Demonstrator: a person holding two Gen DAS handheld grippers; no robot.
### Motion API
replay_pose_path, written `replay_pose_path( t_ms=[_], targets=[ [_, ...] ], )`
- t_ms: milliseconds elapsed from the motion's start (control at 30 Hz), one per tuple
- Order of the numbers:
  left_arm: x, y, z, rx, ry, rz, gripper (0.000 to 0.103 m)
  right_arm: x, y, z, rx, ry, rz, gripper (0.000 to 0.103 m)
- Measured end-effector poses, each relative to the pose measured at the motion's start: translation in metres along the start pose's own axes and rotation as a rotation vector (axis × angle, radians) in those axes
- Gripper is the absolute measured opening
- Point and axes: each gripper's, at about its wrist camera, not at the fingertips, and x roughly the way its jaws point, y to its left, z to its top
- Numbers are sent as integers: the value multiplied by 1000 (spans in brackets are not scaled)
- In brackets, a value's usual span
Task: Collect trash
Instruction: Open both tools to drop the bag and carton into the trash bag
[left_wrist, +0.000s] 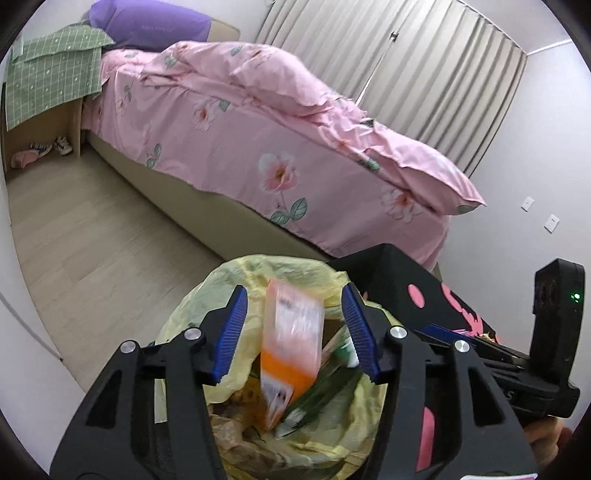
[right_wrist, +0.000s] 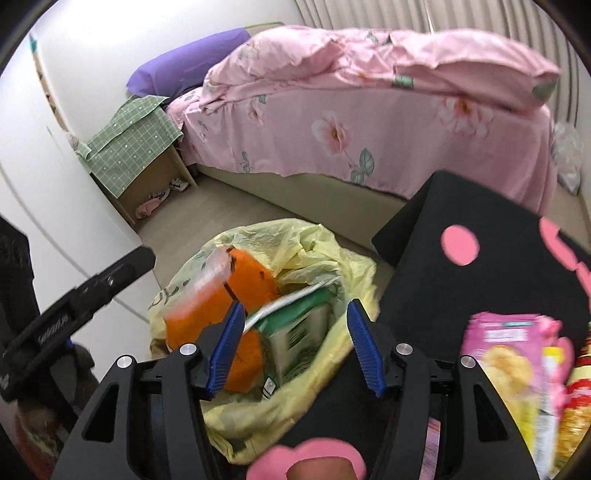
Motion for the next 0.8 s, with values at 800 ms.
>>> replay_pose_path(
  t_ms=[800],
  targets=[
    [25,-184,-106,460,345,-274,62,-218,-134,-166,65,-179,-577,54]
  ],
)
